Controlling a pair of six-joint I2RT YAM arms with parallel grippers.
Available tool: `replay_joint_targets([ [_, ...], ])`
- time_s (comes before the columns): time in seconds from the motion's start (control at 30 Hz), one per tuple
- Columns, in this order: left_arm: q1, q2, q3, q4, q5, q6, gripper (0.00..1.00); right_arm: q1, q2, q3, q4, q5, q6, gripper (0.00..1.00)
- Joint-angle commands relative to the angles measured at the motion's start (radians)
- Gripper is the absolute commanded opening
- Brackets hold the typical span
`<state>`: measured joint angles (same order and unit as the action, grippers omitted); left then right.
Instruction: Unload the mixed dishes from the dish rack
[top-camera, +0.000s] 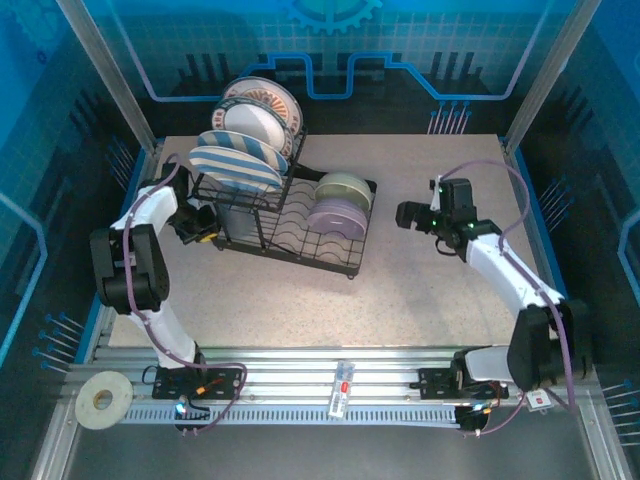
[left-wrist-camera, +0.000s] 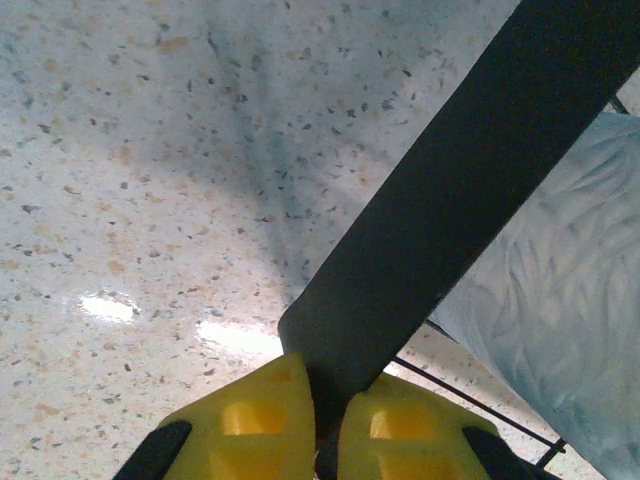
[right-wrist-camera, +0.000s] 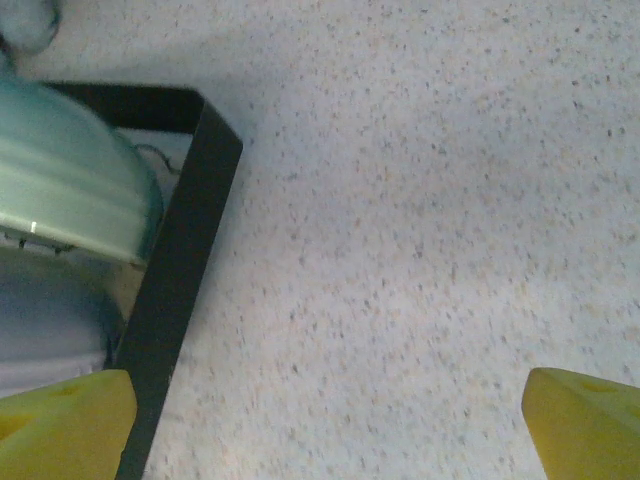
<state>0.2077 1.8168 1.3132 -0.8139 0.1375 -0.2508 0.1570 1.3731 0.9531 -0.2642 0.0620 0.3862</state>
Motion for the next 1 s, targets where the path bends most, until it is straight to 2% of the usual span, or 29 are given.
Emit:
replay_joint_targets([
  [0.0, 0.036, -0.011, 0.007, -0.039, -0.023, -0.022, 0.00, 0.003, 0.131, 0.112, 0.021, 0.016, 0.064, 1.00],
  [0.1, 0.036, -0.011, -0.003, -0.034, -0.010, -0.025, 0.00, -0.008, 0.317, 0.276, 0.005, -0.037, 0.111, 1.00],
  [0.23, 0.035, -0.016, -0.011, -0.029, 0.000, -0.033, 0.00, -0.018, 0.539, 0.505, -0.049, -0.085, 0.167, 0.93],
  [0.33, 0.033, -0.022, -0.022, -0.021, 0.007, -0.046, 0.00, -0.021, 0.679, 0.662, -0.090, -0.121, 0.190, 0.83],
  [0.5, 0.030, -0.025, -0.028, -0.009, 0.029, -0.051, 0.00, -0.005, 0.888, 0.907, -0.193, -0.173, 0.194, 0.59],
  [0.63, 0.028, -0.019, -0.017, -0.015, 0.027, -0.043, 0.00, 0.008, 0.977, 1.007, -0.231, -0.196, 0.180, 0.42],
  [0.83, 0.029, 0.005, 0.001, -0.016, 0.032, -0.035, 0.00, 0.019, 1.035, 1.059, -0.248, -0.270, 0.137, 0.27],
  [0.97, 0.027, 0.024, 0.017, -0.009, 0.039, -0.034, 0.00, 0.037, 1.030, 1.052, -0.267, -0.293, 0.078, 0.22],
])
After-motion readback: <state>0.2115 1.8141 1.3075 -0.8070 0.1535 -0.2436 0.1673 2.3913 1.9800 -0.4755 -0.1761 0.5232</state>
